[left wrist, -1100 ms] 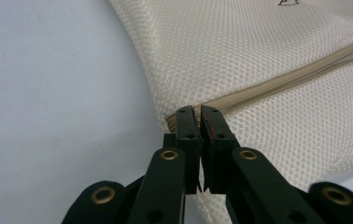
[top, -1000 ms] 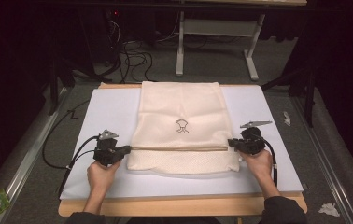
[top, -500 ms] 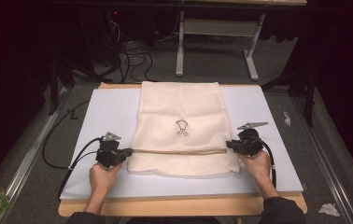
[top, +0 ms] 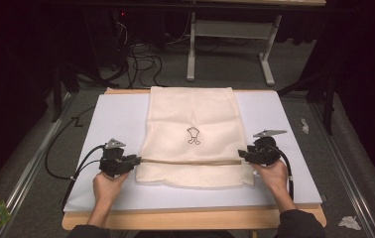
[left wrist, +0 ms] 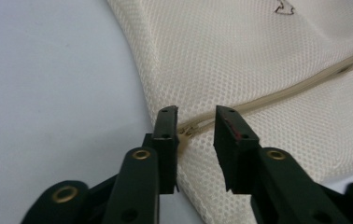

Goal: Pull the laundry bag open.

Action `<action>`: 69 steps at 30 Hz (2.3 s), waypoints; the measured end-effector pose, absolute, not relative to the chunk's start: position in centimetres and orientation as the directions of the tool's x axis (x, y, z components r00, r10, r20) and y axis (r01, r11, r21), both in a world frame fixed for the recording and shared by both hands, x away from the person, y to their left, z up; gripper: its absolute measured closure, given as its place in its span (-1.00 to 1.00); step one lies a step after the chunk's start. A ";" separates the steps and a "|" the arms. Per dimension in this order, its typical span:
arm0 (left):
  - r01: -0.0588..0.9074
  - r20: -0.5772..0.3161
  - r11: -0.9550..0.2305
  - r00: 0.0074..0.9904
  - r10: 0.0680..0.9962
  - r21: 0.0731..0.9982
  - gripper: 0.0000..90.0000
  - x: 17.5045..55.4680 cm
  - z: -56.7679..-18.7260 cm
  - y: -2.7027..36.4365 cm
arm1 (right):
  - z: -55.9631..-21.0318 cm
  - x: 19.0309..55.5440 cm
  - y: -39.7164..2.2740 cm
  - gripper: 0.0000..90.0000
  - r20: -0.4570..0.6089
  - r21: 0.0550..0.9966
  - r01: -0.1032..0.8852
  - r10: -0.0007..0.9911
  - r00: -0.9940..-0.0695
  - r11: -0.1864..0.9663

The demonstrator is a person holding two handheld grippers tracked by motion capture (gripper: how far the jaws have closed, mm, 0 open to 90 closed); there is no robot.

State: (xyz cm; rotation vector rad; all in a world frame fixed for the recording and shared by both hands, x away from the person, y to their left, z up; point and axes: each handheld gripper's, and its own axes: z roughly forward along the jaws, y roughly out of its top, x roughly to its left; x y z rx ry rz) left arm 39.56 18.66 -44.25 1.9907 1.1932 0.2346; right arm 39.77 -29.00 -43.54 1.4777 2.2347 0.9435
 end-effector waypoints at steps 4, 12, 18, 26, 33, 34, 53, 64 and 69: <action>0.649 -0.222 -0.230 0.537 0.814 0.725 0.42 39.4 -43.8 18.9 | -42.9 39.4 -29.3 0.11 0.105 0.697 0.677 0.900 -0.423 0.237; 0.604 -0.198 -0.207 0.534 0.822 0.770 0.29 39.1 -42.6 19.9 | -41.8 38.5 -29.8 0.20 0.097 0.739 0.635 0.897 -0.430 0.225; 0.570 -0.187 -0.183 0.530 0.827 0.801 0.27 38.8 -41.7 20.7 | -41.0 37.9 -30.8 0.24 0.095 0.778 0.597 0.903 -0.419 0.196; 0.554 -0.180 -0.165 0.515 0.838 0.816 0.29 38.8 -41.2 21.7 | -40.2 37.0 -33.0 0.26 0.121 0.808 0.576 0.919 -0.375 0.129; 0.542 -0.172 -0.147 0.493 0.853 0.827 0.27 38.5 -40.9 22.7 | -40.0 36.3 -34.5 0.27 0.129 0.822 0.561 0.929 -0.347 0.095; 0.539 -0.175 -0.138 0.489 0.855 0.831 0.27 38.5 -40.9 22.9 | -40.0 36.2 -34.7 0.27 0.133 0.823 0.561 0.931 -0.341 0.088; 0.519 -0.172 -0.080 0.421 0.891 0.851 0.26 38.8 -41.3 24.9 | -41.7 35.6 -37.9 0.29 0.180 0.826 0.564 0.949 -0.259 -0.003; 0.532 -0.189 -0.056 0.396 0.899 0.845 0.24 39.6 -42.8 25.4 | -43.4 35.8 -39.1 0.31 0.207 0.812 0.581 0.956 -0.206 -0.051; 0.536 -0.190 -0.051 0.386 0.903 0.843 0.24 40.0 -43.4 25.5 | -44.0 35.9 -39.6 0.35 0.202 0.808 0.586 0.960 -0.191 -0.053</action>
